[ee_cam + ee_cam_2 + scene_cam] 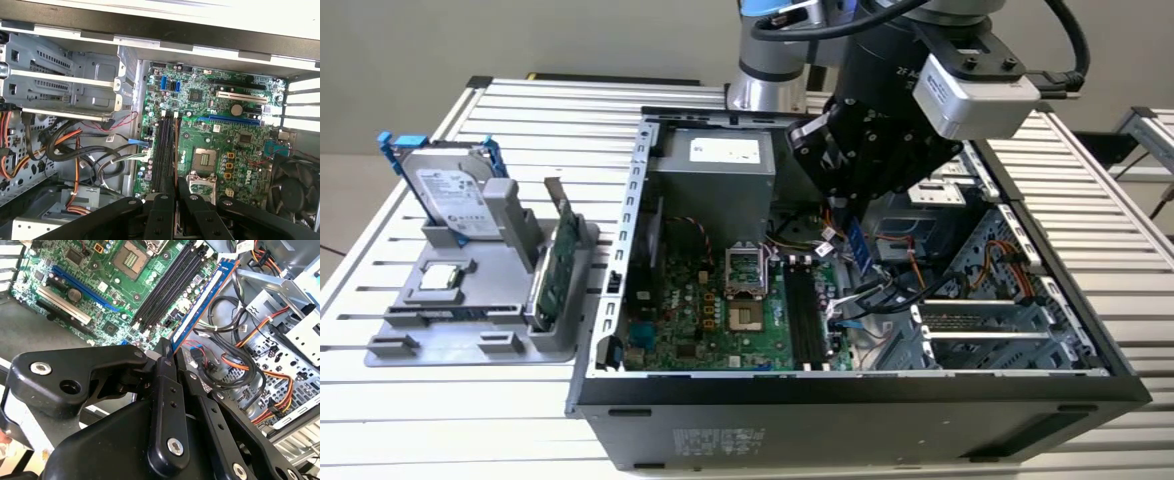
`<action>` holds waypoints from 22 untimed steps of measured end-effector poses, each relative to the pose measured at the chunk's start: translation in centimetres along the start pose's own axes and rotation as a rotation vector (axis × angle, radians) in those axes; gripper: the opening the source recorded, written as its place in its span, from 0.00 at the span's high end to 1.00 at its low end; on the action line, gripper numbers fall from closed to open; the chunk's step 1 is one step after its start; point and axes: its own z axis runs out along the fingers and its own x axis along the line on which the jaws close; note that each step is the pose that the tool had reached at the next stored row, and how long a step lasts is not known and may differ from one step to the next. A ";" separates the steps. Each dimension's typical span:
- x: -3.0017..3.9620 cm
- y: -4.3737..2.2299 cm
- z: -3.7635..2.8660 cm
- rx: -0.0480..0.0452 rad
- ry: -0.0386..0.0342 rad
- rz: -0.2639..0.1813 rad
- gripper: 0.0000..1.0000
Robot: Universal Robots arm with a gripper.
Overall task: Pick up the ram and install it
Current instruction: 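Insert the ram into the slot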
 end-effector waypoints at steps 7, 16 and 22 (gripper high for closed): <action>0.01 -0.01 0.57 -0.0039 -0.0003 0.000 1.00; 0.02 -0.01 1.28 -0.0114 -0.0011 0.000 1.00; 0.03 -0.02 1.66 -0.0151 -0.0014 0.000 1.00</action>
